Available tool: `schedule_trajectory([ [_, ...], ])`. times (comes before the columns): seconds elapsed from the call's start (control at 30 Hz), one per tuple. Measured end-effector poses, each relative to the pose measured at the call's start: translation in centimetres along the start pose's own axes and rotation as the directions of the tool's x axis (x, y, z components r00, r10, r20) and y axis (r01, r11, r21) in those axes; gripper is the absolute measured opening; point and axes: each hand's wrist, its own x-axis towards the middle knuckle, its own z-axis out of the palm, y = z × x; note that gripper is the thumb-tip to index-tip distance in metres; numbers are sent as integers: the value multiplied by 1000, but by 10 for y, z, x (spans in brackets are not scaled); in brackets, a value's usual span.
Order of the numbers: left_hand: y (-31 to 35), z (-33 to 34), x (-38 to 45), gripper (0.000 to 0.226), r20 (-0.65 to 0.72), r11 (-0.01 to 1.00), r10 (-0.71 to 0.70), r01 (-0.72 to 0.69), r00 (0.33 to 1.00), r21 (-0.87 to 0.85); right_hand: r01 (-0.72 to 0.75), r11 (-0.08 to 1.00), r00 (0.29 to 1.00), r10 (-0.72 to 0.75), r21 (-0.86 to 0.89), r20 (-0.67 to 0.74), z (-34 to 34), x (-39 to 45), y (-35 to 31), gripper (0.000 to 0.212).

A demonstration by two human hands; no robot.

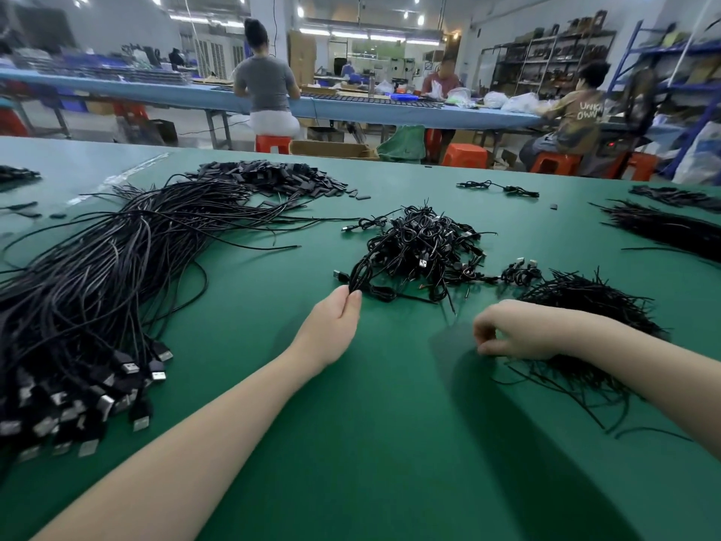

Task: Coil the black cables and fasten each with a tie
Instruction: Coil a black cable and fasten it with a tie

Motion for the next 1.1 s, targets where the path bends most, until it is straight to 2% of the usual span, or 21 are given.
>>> schedule_trajectory([
  [0.07,-1,-1,1,39,21,996,-25,26,999,-85,34,995,980,-16,90,-199,0,-2,-3,7],
  [0.13,-1,-2,3,31,58,982,-50,59,997,-181,86,980,894,4,179,-448,0,-2,-6,6],
  [0.17,-1,-2,4,30,79,975,-57,72,995,-211,99,974,846,24,202,-533,0,-1,-9,17],
  [0.23,-1,-3,4,29,103,971,-63,84,993,-224,101,976,784,42,194,-619,2,2,-18,32],
  [0.3,-2,-4,5,28,109,973,-65,88,992,-213,130,971,742,39,200,-670,1,7,-32,25],
  [0.37,-3,-4,4,27,104,979,-65,83,992,-185,218,932,692,61,288,-719,-2,13,-50,18],
  [0.43,-4,-3,4,27,78,992,-55,63,995,-107,326,864,649,90,383,-755,-5,19,-70,12],
  [0.5,-5,0,4,28,49,999,-26,25,998,23,404,813,636,81,420,-768,-5,24,-89,9],
  [0.63,-4,2,2,36,35,967,46,-54,998,248,450,789,624,58,419,-779,-2,32,-110,9],
  [0.87,-1,2,-1,30,55,944,109,-121,992,307,456,818,566,40,352,-824,0,33,-109,9],
  [1.1,4,4,-7,24,33,947,115,-120,993,297,433,771,662,80,467,-745,-2,33,-114,7],
])
